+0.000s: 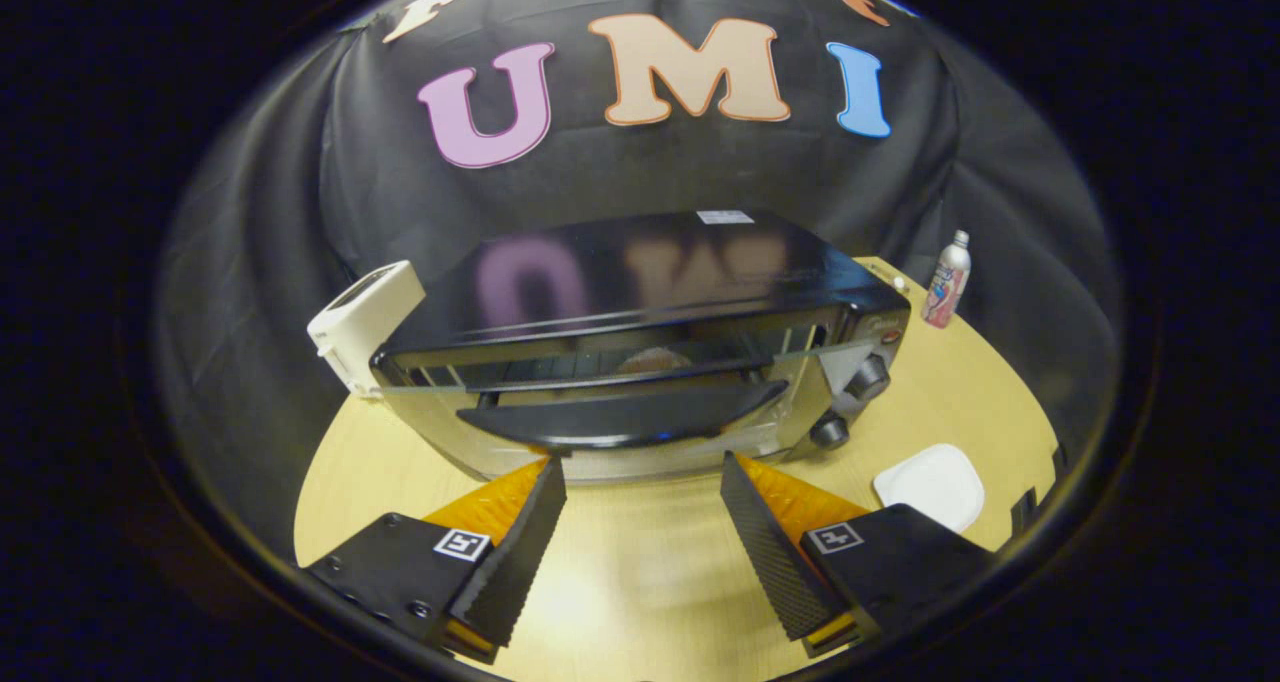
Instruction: Open the toaster oven, put the food inside, and close the toaster oven door.
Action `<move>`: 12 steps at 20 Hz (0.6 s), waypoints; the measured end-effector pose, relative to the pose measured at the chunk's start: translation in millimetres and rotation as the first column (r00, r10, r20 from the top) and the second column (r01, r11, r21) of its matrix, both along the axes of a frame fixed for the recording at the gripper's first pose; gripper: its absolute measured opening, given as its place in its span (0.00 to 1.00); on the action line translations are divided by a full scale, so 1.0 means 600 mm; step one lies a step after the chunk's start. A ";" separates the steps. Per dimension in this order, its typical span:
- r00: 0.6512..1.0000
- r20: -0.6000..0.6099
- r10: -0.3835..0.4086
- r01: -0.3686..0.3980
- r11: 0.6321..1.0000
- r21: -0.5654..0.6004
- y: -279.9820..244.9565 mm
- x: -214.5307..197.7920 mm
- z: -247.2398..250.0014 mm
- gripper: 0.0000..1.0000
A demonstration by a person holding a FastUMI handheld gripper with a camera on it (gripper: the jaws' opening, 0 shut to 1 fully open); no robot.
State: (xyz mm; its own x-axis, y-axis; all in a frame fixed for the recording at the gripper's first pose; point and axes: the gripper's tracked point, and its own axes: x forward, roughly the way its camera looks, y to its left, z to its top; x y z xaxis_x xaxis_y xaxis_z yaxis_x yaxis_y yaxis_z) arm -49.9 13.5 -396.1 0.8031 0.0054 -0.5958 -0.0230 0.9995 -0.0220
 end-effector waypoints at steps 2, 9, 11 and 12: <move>1.000 0.010 -0.003 0.003 1.000 0.003 -0.001 0.008 0.006 0.99; 0.999 0.041 -0.014 0.014 1.000 0.004 -0.019 0.009 0.035 0.99; 0.997 0.080 -0.006 0.006 1.000 -0.003 -0.023 0.010 0.070 0.99; 0.995 0.105 -0.001 0.002 1.000 -0.013 -0.024 0.010 0.086 0.99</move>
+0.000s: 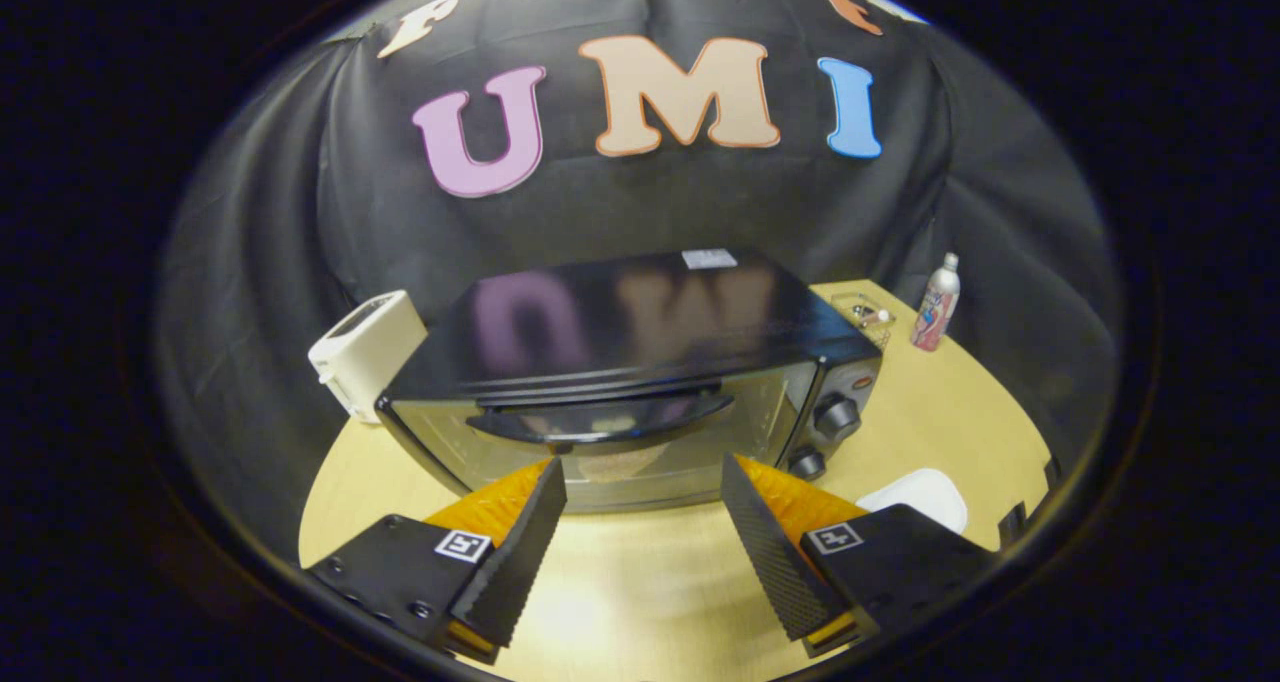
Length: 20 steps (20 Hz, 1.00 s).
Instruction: Open the toaster oven, put the food inside, and close the toaster oven door.
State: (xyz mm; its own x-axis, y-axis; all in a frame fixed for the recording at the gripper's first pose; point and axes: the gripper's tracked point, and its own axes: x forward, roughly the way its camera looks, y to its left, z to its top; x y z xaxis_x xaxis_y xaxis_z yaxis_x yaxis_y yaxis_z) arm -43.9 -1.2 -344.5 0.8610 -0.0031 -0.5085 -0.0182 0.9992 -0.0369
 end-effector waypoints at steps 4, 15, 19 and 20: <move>0.993 0.115 0.024 -0.024 1.000 -0.001 0.003 0.008 0.101 0.99; 0.893 0.447 0.045 -0.058 0.998 0.015 0.016 0.052 0.434 0.99; 0.877 0.474 0.078 -0.084 0.996 -0.008 0.032 0.058 0.495 0.99; 0.875 0.476 0.085 -0.090 0.996 -0.013 0.040 0.060 0.504 0.99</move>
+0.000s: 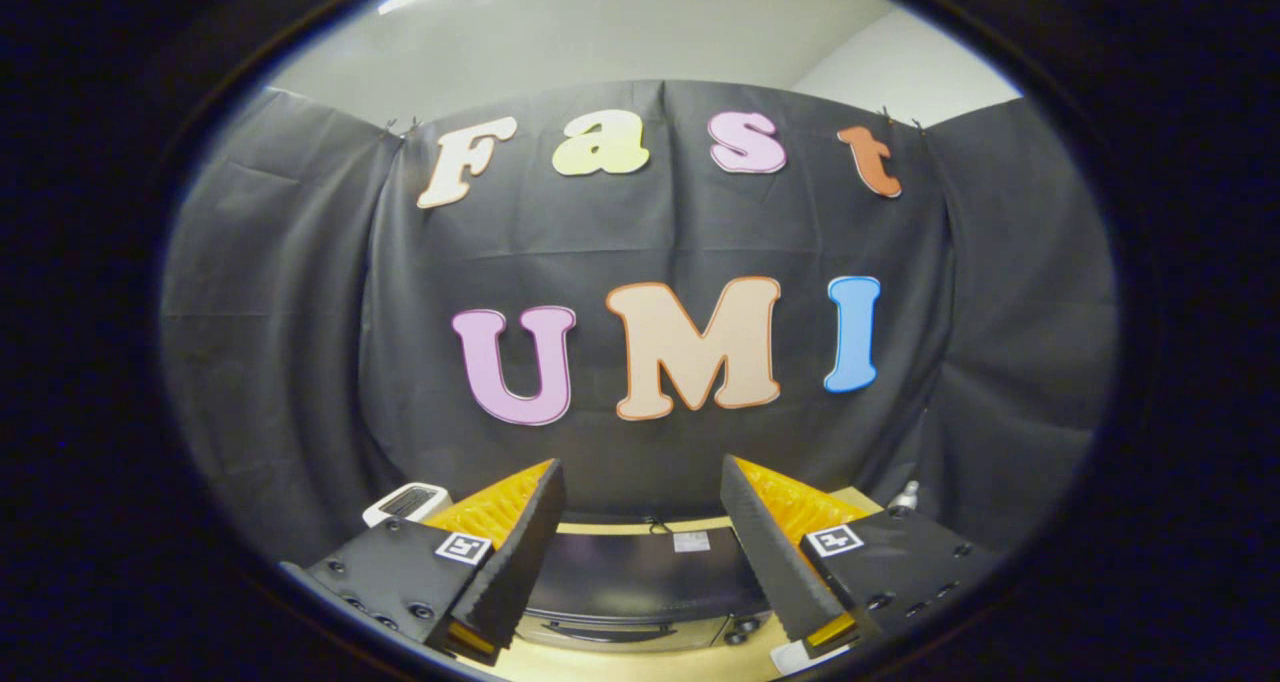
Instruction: Open the toaster oven, put the food inside, and close the toaster oven door.
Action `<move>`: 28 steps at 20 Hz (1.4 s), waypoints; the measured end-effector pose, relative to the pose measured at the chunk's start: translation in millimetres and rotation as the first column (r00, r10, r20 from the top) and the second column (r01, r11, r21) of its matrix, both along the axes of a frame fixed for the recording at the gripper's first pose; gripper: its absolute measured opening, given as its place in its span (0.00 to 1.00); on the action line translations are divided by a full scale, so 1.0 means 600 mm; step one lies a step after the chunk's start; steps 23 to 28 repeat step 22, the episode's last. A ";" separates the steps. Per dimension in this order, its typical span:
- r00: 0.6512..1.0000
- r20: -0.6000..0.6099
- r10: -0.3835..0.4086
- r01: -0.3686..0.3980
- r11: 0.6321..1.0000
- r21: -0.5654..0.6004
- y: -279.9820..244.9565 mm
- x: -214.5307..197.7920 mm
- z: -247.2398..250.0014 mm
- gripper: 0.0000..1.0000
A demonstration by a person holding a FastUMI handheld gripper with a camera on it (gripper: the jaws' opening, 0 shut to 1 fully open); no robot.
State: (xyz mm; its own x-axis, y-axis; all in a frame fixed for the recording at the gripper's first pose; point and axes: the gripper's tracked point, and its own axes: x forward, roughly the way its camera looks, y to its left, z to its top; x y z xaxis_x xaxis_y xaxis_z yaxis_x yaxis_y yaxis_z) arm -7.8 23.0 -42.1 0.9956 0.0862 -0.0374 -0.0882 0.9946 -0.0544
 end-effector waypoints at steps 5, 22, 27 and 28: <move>1.000 0.004 0.016 -0.016 0.998 -0.053 0.018 -0.004 0.024 0.99; 0.999 0.050 -0.021 0.021 1.000 0.012 -0.065 0.002 0.064 0.99; 0.999 0.050 -0.021 0.021 1.000 0.012 -0.065 0.002 0.064 0.99; 0.999 0.050 -0.021 0.021 1.000 0.012 -0.065 0.002 0.064 0.99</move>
